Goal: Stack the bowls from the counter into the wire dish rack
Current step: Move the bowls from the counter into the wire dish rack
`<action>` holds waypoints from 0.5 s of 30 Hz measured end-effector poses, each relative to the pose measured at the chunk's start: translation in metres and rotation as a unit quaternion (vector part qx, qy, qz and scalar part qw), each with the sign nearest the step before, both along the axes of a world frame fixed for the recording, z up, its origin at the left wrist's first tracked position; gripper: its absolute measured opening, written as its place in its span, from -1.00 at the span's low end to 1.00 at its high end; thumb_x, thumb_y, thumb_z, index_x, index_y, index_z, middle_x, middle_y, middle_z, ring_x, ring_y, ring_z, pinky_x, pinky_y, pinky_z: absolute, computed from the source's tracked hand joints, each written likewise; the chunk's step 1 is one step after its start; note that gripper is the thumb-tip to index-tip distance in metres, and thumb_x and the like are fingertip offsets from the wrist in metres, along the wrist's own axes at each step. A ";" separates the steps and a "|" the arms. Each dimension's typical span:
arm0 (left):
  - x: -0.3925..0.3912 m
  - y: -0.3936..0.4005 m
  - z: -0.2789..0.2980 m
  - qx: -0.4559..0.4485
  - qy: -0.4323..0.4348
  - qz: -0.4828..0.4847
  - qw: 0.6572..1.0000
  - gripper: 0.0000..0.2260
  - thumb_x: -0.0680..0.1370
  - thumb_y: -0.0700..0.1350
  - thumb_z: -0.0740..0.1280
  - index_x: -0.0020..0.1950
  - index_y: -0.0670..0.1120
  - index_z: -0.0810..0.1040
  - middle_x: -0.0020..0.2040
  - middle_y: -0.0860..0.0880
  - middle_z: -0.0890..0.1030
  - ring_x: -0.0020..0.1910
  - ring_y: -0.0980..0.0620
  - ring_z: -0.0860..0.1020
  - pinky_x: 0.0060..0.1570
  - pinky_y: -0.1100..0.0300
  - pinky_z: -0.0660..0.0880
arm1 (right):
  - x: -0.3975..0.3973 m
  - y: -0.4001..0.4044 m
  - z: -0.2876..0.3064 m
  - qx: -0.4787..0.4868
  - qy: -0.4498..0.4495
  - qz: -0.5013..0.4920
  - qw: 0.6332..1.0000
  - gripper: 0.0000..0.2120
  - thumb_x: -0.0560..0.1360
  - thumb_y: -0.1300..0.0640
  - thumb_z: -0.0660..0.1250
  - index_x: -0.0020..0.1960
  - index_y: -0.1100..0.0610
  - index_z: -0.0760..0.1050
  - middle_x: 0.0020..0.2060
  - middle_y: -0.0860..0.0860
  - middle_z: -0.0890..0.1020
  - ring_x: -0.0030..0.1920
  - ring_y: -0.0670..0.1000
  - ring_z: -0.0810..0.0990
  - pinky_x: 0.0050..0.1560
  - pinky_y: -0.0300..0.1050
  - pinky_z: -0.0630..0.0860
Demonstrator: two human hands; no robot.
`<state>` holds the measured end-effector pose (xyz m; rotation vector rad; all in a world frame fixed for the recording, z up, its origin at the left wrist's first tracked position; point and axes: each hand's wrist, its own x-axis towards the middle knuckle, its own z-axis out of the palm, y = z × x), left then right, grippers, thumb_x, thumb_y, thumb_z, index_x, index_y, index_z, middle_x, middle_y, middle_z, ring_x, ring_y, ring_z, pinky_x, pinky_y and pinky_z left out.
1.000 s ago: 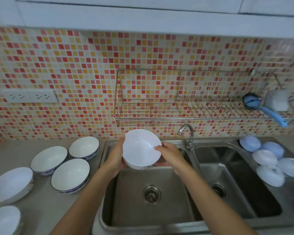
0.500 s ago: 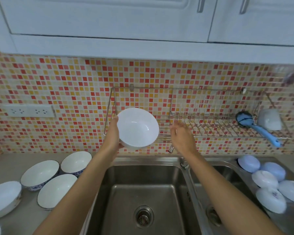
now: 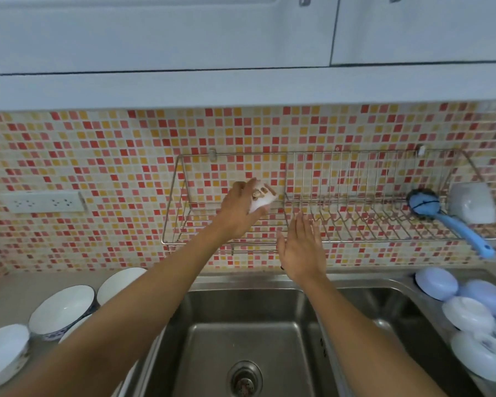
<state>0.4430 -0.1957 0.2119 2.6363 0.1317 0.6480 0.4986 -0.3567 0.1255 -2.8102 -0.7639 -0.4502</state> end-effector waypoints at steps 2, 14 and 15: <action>0.013 0.003 -0.013 0.143 0.015 -0.001 0.990 -0.35 0.55 0.19 0.21 0.54 -0.04 0.08 0.44 -0.16 0.26 0.40 -0.17 0.27 0.41 -0.16 0.20 | 0.002 0.001 -0.002 0.001 -0.002 0.000 1.000 -0.34 0.60 -0.17 -0.33 0.57 0.20 -0.10 0.57 0.11 -0.06 0.57 0.08 -0.15 0.54 0.06 -0.27; 0.050 0.022 -0.043 0.286 0.051 -0.029 0.956 -0.25 0.47 0.10 0.40 0.55 -0.03 0.11 0.52 -0.10 0.22 0.48 -0.13 0.20 0.47 -0.04 0.08 | 0.007 0.006 -0.010 0.060 -0.032 -0.012 0.998 -0.39 0.62 -0.15 -0.17 0.56 0.15 0.09 0.55 0.07 0.16 0.56 0.06 0.07 0.48 0.01 -0.30; 0.052 0.022 -0.045 0.284 0.051 -0.031 0.957 -0.25 0.46 0.09 0.41 0.54 -0.02 0.12 0.51 -0.10 0.24 0.47 -0.13 0.21 0.47 -0.04 0.08 | 0.007 0.007 -0.010 0.064 -0.035 -0.013 0.997 -0.40 0.62 -0.15 -0.15 0.55 0.14 0.11 0.55 0.07 0.18 0.55 0.06 0.10 0.48 0.01 -0.30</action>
